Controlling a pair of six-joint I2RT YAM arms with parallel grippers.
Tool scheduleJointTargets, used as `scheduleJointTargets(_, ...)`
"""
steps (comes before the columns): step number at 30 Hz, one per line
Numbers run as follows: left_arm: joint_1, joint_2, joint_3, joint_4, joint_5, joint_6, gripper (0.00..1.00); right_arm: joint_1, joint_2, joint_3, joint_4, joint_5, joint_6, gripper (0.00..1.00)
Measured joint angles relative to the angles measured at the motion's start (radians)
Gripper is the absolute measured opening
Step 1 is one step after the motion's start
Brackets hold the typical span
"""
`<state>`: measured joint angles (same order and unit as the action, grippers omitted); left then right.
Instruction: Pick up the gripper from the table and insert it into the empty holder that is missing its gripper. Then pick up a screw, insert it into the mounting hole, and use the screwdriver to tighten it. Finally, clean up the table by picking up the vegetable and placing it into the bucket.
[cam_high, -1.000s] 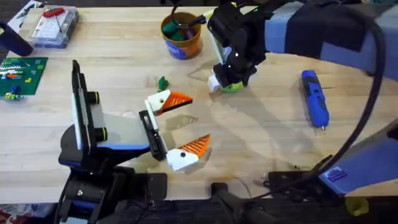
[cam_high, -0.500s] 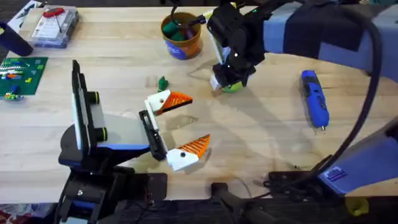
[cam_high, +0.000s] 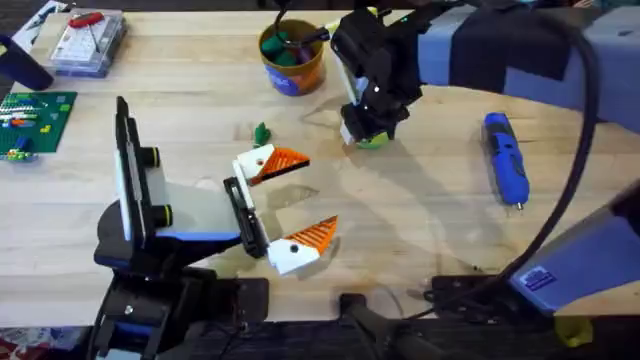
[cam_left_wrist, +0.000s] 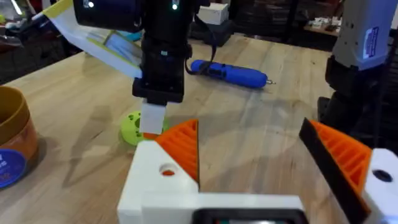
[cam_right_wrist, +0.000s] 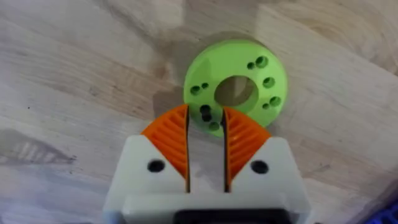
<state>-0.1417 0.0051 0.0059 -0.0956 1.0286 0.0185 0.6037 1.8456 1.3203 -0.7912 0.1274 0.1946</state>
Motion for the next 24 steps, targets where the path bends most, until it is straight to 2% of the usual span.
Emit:
scheduleJointTargets(10,0.0,0.0,0.0,0.0,0.0,0.0,0.987,0.0,0.0,0.001,0.003,0.0,0.0,0.092)
scheduleJointTargets(16,0.0,0.0,0.0,0.0,0.0,0.0,0.986,0.0,0.0,0.001,0.003,0.0,0.0,0.067)
scheduleJointTargets(19,0.0,0.0,0.0,0.0,0.0,0.0,0.987,0.0,0.0,0.001,0.004,0.001,0.0,0.006)
scheduleJointTargets(24,0.0,0.0,0.0,0.0,0.0,0.0,0.987,0.0,0.0,0.001,0.011,0.0,0.0,0.004)
